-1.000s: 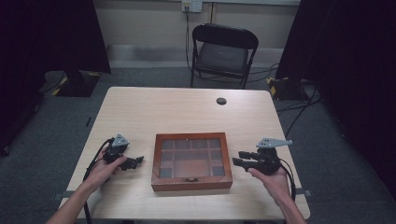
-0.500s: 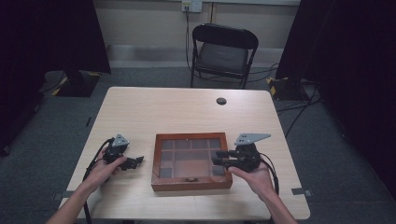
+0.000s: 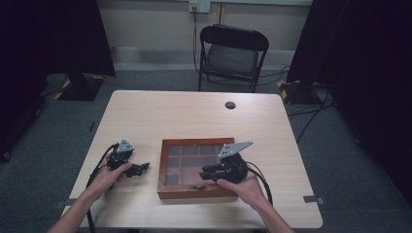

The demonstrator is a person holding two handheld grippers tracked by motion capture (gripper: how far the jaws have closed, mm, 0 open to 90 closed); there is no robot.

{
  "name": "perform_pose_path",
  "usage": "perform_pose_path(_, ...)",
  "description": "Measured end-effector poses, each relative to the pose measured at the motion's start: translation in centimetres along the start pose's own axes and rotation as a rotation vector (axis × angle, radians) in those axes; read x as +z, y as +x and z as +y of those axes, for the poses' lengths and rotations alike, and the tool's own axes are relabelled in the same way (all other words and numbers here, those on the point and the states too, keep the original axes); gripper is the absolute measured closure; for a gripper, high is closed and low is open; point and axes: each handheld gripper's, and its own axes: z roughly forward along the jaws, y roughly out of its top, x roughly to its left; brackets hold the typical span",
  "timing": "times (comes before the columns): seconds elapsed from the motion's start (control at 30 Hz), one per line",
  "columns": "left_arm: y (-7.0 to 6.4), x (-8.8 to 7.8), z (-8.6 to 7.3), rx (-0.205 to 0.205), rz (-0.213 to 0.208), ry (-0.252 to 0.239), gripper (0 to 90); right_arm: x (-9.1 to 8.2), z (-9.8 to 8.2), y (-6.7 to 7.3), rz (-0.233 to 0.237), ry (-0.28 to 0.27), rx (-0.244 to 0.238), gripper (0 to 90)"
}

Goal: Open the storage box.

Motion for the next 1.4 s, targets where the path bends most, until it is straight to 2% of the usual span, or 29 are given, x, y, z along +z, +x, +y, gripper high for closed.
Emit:
perform_pose_path(0.23,0.0,0.0,0.0,0.000,0.000,0.000,6.3,1.3,-1.1,0.6,0.026,0.050,-0.014,79.1)
perform_pose_path(0.37,0.0,0.0,0.0,0.000,0.000,0.000,6.3,1.5,-1.2,1.0,0.047,0.058,-0.023,80.2)
perform_pose_path(0.5,0.0,0.0,0.0,0.000,0.000,0.000,6.3,1.9,-1.3,1.0,0.046,0.074,-0.037,81.7)
perform_pose_path(0.73,0.0,0.0,0.0,-0.001,-0.005,0.003,6.1,2.0,-1.5,0.8,0.055,0.070,-0.045,82.0)
perform_pose_path(1.03,0.0,0.0,0.0,-0.006,-0.009,0.003,6.1,2.1,-1.5,0.8,0.044,0.066,-0.059,80.2)
perform_pose_path(1.1,0.1,0.0,0.0,-0.003,-0.009,0.001,5.9,2.4,-1.6,0.8,0.039,0.089,-0.069,81.0)
perform_pose_path(1.27,0.1,0.0,0.0,-0.001,-0.010,0.000,5.9,2.6,-1.6,0.9,0.035,0.102,-0.073,81.3)
perform_pose_path(1.4,0.1,0.0,0.0,-0.002,-0.010,0.001,5.9,2.6,-1.7,0.8,0.044,0.093,-0.064,81.0)
